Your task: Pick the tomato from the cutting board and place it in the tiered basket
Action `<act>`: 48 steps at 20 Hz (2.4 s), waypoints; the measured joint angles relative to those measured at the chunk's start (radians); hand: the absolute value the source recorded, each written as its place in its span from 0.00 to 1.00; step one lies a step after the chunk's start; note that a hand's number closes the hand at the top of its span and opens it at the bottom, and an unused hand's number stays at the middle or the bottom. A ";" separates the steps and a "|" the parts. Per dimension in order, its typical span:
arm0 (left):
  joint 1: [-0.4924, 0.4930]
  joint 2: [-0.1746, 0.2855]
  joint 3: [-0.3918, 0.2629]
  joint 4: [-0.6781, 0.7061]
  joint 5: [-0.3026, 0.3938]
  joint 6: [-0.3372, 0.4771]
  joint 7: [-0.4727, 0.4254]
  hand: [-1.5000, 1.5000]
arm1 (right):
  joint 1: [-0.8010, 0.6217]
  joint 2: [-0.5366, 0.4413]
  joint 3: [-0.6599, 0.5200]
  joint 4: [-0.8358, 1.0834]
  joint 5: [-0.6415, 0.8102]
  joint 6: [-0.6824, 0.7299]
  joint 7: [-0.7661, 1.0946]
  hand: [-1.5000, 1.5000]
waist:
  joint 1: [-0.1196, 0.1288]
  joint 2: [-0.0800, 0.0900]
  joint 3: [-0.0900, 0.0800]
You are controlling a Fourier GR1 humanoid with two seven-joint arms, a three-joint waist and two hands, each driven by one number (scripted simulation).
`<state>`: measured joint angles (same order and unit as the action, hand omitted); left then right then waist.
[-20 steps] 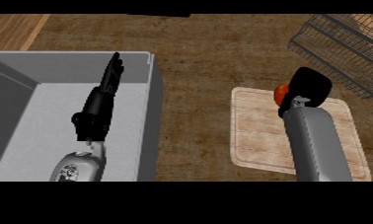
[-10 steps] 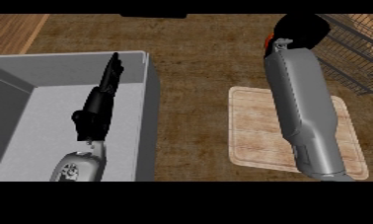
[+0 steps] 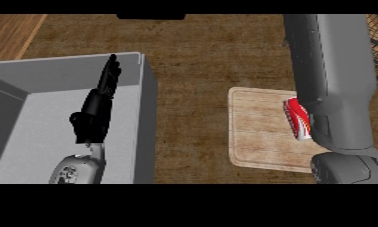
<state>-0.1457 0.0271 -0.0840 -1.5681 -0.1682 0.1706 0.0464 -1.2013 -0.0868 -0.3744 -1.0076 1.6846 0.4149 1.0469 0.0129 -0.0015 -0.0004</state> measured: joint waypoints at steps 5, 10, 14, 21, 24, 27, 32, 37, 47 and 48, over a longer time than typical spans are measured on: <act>0.001 0.002 -0.007 0.002 -0.006 0.001 -0.008 0.50 | -0.086 -0.041 -0.076 0.012 -0.011 -0.025 0.001 1.00 | 0.003 0.003 0.001; -0.008 0.000 -0.004 0.007 -0.002 -0.001 -0.010 0.50 | -0.114 -0.096 -0.135 0.083 -0.033 -0.091 -0.010 1.00 | 0.007 0.006 0.001; -0.008 0.003 0.001 0.000 0.005 -0.009 0.000 0.50 | -0.113 -0.165 -0.163 0.168 -0.036 -0.171 -0.034 1.00 | 0.010 0.009 0.001; -0.012 0.003 0.004 -0.009 0.000 -0.005 0.023 0.50 | -0.115 -0.295 -0.168 0.321 -0.023 -0.234 -0.067 1.00 | 0.010 0.009 0.001; -0.020 0.000 0.004 0.007 0.002 -0.006 0.004 0.50 | -0.110 -0.332 -0.166 0.380 -0.024 -0.255 -0.072 1.00 | 0.010 0.010 0.001; -0.020 -0.009 -0.013 0.011 -0.010 0.009 0.001 0.50 | -0.099 -0.373 -0.165 0.438 -0.026 -0.284 -0.088 1.00 | 0.011 0.010 0.001; -0.015 -0.009 -0.015 0.004 -0.008 0.003 0.007 0.50 | -0.053 -0.385 -0.230 0.453 -0.086 -0.414 -0.073 0.00 | 0.011 0.011 0.002; -0.001 -0.007 -0.013 -0.008 -0.004 -0.003 -0.001 0.50 | -0.023 -0.393 -0.303 0.463 -0.172 -0.551 -0.102 0.00 | 0.015 0.012 0.003; 0.009 -0.002 0.007 0.005 -0.002 0.006 -0.019 0.50 | 0.045 -0.375 -0.339 0.271 -0.246 -0.780 -0.098 0.00 | -0.016 -0.002 0.001; 0.015 0.002 0.008 -0.001 0.000 0.003 -0.014 0.50 | 0.054 -0.378 -0.343 0.238 -0.250 -0.780 -0.088 0.00 | -0.019 -0.004 0.001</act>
<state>-0.1310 0.0288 -0.0758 -1.5695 -0.1686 0.1739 0.0319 -1.1471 -0.4649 -0.7174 -0.7692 1.4350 -0.3655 0.9593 -0.0064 -0.0057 0.0009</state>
